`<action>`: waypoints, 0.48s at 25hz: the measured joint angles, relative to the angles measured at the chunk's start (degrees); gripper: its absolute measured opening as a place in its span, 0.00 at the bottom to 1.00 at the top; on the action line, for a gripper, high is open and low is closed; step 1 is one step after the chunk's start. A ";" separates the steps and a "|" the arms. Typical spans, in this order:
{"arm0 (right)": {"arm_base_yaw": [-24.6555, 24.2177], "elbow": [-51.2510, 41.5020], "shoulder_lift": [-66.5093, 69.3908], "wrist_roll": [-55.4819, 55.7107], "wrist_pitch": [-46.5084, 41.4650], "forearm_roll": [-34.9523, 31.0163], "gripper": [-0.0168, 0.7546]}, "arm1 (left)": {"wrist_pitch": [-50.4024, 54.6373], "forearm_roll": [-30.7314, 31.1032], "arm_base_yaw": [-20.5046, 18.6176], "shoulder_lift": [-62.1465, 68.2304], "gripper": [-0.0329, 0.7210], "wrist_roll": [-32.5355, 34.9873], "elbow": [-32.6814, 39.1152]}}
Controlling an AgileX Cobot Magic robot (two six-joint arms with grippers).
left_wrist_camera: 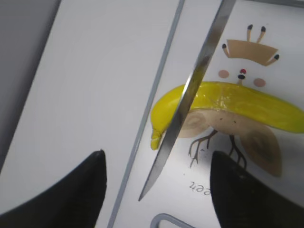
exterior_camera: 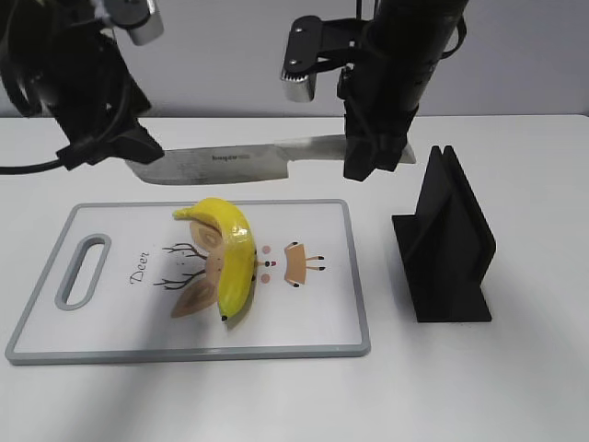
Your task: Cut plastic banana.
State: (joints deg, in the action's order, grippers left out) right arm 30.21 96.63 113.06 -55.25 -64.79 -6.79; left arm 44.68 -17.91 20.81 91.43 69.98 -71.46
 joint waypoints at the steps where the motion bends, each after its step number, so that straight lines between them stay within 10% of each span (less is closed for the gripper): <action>1: 0.00 0.00 0.00 0.00 0.00 0.23 0.23 | -0.90 0.00 0.00 -0.43 0.90 0.00 0.00; 7: -0.17 0.00 -0.06 1.13 0.00 0.44 0.23 | -3.98 0.75 -0.63 -3.33 0.92 -5.00 0.00; 12: -0.17 0.00 -1.10 12.23 0.00 0.46 0.23 | -4.27 9.47 -3.57 -6.58 0.92 -33.16 0.00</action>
State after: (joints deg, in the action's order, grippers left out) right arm 30.04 96.63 111.96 -43.02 -64.79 -6.34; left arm 40.41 -8.44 17.24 84.84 36.82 -71.46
